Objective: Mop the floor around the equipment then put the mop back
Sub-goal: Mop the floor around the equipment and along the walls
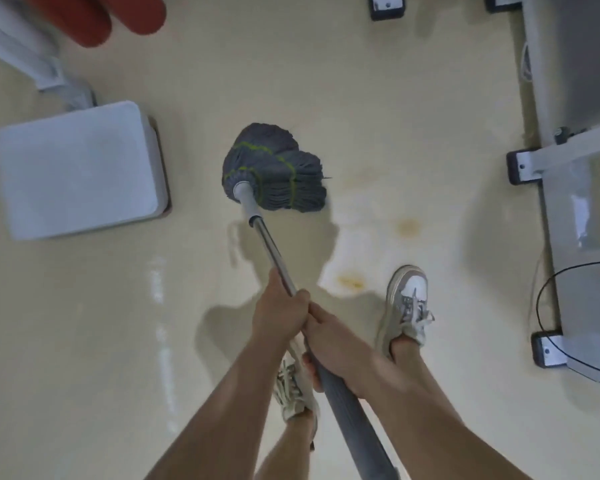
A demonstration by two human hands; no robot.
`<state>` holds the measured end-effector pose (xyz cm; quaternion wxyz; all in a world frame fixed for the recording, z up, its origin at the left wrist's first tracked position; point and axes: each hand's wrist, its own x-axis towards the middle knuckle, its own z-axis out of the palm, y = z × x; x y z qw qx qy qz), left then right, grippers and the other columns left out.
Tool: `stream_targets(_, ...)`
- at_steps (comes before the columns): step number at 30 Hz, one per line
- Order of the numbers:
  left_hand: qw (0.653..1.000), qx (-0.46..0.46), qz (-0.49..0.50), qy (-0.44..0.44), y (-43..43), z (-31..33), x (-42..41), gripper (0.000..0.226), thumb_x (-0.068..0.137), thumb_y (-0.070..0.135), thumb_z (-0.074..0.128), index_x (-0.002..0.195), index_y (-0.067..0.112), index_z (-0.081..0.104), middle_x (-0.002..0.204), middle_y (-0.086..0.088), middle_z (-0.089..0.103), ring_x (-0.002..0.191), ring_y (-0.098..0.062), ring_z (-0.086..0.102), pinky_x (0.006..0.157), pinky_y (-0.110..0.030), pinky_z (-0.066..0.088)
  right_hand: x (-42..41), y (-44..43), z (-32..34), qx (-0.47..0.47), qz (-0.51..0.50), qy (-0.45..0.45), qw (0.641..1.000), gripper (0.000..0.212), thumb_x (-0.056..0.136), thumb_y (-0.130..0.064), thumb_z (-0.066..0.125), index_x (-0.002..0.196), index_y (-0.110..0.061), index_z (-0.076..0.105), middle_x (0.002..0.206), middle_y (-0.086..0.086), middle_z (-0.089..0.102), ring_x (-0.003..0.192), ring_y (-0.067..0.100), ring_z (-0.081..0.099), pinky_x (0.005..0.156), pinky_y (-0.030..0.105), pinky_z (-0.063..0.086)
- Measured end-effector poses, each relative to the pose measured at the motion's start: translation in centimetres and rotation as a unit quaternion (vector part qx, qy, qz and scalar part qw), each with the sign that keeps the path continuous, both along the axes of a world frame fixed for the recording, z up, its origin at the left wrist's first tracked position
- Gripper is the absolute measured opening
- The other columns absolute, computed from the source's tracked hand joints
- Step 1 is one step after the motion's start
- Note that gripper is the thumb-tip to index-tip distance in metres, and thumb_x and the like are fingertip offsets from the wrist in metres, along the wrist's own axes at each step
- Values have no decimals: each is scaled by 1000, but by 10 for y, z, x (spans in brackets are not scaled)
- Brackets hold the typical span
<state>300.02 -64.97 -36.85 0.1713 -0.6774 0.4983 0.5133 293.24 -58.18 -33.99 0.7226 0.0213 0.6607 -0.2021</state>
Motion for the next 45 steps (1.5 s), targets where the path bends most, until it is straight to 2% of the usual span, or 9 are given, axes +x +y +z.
stream_targets(5,997,19,-8,-69,-10,-18,64,52,93,23,49,138,3,33,129,-20,58,116,-37,58,98,-41,47,70,-9,-16,-5,114,18,993,27,98,-22,29,111,-26,52,73,9,57,38,17,52,36,18,40)
stream_targets(8,997,22,-23,-69,-2,-19,53,66,95,25,47,150,2,18,137,-21,54,122,-36,56,97,-39,44,59,0,-9,-22,157,76,984,25,101,-16,28,107,-18,53,59,5,55,30,12,47,29,14,33)
stream_targets(11,999,23,-26,-41,14,-14,29,68,94,25,47,151,2,16,133,-21,57,119,-37,57,97,-40,46,30,17,1,-34,142,81,986,33,104,-18,27,120,-14,55,36,1,49,24,13,43,31,17,33)
stream_targets(16,997,45,-60,9,52,2,-41,72,95,25,47,154,8,10,131,-16,59,117,-34,58,88,-33,43,-29,60,21,-2,61,95,994,31,105,-28,31,122,-19,55,46,4,41,30,16,39,33,19,34)
stream_targets(21,989,75,-115,51,111,6,-145,78,98,28,44,157,7,-3,143,-18,52,126,-34,54,100,-35,42,-119,127,29,14,2,145,989,33,105,-22,29,125,-28,55,44,1,38,33,14,37,34,20,36)
stream_targets(31,969,146,-145,138,245,13,-327,79,100,25,42,156,6,-10,148,-20,45,131,-35,49,104,-39,40,-288,245,57,128,-89,162,974,26,103,-29,37,95,-27,61,55,10,44,35,16,37,41,19,37)
stream_targets(41,996,67,34,42,252,15,-188,61,95,17,46,151,11,22,133,-15,58,120,-35,57,95,-35,47,-171,248,36,53,71,58,994,28,100,-40,26,121,-43,45,44,7,54,32,20,48,40,29,47)
stream_targets(43,997,48,62,20,246,13,-149,43,94,11,48,135,8,37,112,-10,61,103,-31,61,79,-29,45,-139,241,30,37,120,47,991,34,96,-43,28,126,-46,45,58,11,59,37,22,53,46,36,54)
stream_targets(45,994,47,94,-9,240,7,-115,31,93,11,50,123,7,43,100,-10,61,84,-27,57,70,-30,42,-115,230,28,11,183,40,982,40,98,-35,29,136,-38,38,62,9,58,35,17,52,42,26,50)
